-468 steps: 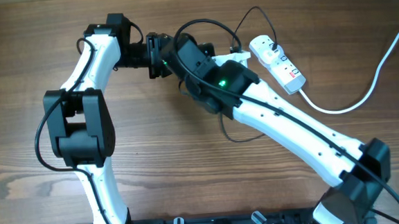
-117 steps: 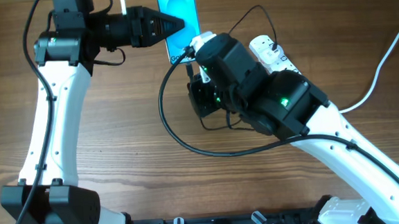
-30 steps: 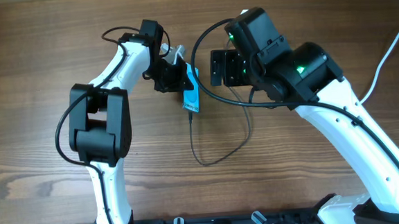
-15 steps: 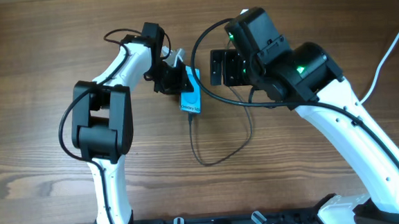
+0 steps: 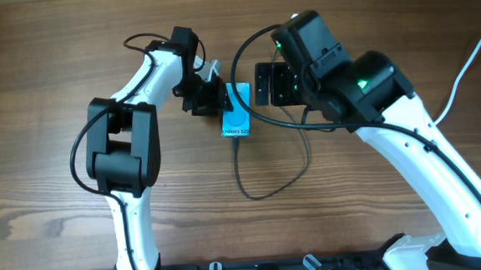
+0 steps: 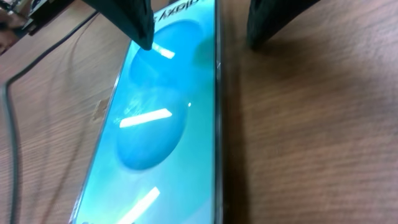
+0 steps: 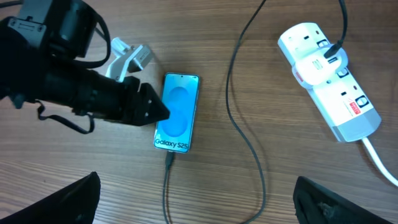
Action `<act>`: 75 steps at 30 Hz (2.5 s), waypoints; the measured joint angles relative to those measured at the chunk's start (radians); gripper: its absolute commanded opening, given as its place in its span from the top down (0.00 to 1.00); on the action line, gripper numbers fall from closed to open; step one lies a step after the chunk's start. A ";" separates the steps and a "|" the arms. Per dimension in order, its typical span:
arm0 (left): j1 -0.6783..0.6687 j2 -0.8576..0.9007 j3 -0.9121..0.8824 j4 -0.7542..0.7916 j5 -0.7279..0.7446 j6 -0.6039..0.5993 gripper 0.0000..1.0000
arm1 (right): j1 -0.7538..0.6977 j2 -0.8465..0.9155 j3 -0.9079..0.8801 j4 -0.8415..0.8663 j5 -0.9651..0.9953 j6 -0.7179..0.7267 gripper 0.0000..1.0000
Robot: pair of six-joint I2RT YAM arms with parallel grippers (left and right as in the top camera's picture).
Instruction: Plug charger to phone and switch on socket
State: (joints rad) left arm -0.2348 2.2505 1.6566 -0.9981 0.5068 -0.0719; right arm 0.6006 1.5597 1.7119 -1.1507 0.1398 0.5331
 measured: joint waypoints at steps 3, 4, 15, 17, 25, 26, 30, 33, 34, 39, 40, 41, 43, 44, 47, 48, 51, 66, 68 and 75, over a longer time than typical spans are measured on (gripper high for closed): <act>0.004 -0.003 0.017 -0.078 -0.036 -0.005 0.44 | -0.069 0.002 0.000 -0.017 -0.002 -0.022 0.02; 0.009 -0.005 0.024 -0.102 -0.047 -0.006 0.41 | -0.110 0.007 0.000 -0.017 -0.004 -0.035 0.01; 0.050 -0.374 0.202 -0.163 -0.332 -0.019 0.00 | -0.451 0.254 0.000 0.083 -0.027 -0.151 0.00; 0.050 -0.406 0.211 -0.179 -0.416 -0.019 0.00 | -0.492 0.298 0.000 0.122 -0.027 -0.154 0.00; 0.051 -0.388 0.209 -0.211 -0.544 -0.019 0.00 | -0.603 0.484 0.000 0.180 -0.027 -0.161 0.00; 0.051 -0.388 0.209 -0.211 -0.547 -0.019 0.00 | -0.607 0.494 0.000 0.180 -0.027 -0.161 0.00; 0.051 -0.388 0.209 -0.211 -0.555 -0.019 0.00 | -0.620 0.517 0.000 0.196 -0.027 -0.161 0.00; 0.051 -0.388 0.209 -0.211 -0.558 -0.019 0.00 | -0.621 0.517 -0.003 0.231 -0.027 -0.161 0.00; 0.051 -0.388 0.209 -0.211 -0.559 -0.019 0.00 | -0.621 0.517 -0.006 0.235 -0.027 -0.161 0.00; 0.051 -0.388 0.209 -0.211 -0.562 -0.019 0.00 | -0.624 0.517 -0.073 0.283 -0.039 -0.161 0.00; 0.051 -0.388 0.209 -0.211 -0.562 -0.019 0.00 | -0.628 0.518 -0.085 0.286 -0.040 -0.161 0.00; 0.051 -0.388 0.209 -0.211 -0.562 -0.019 0.00 | -0.632 0.518 -0.090 0.295 -0.047 -0.161 0.00; 0.051 -0.388 0.209 -0.211 -0.562 -0.019 0.00 | -0.642 0.518 -0.097 0.317 -0.064 -0.161 0.00; 0.051 -0.388 0.209 -0.211 -0.562 -0.019 0.00 | -0.649 0.518 -0.102 0.327 -0.077 -0.164 0.00; 0.051 -0.388 0.209 -0.211 -0.562 -0.019 0.00 | -0.661 0.518 -0.116 0.344 -0.107 -0.172 0.00; 0.051 -0.388 0.209 -0.211 -0.562 -0.019 0.00 | -0.661 0.518 -0.120 0.349 -0.111 -0.173 0.00; 0.051 -0.388 0.209 -0.211 -0.562 -0.019 0.00 | -0.661 0.523 -0.140 0.372 -0.122 -0.177 0.00; 0.051 -0.388 0.209 -0.211 -0.562 -0.019 0.00 | -0.668 0.575 -0.153 0.404 -0.177 -0.176 0.00; 0.051 -0.388 0.209 -0.211 -0.562 -0.019 0.00 | -0.669 0.575 -0.153 0.404 -0.185 -0.176 0.00; 0.051 -0.388 0.209 -0.211 -0.562 -0.019 0.00 | -0.670 0.575 -0.153 0.404 -0.192 -0.175 0.00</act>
State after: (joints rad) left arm -0.1841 1.8626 1.8652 -1.2091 -0.0555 -0.0914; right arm -0.0692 2.1342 1.5585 -0.7467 -0.0525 0.3576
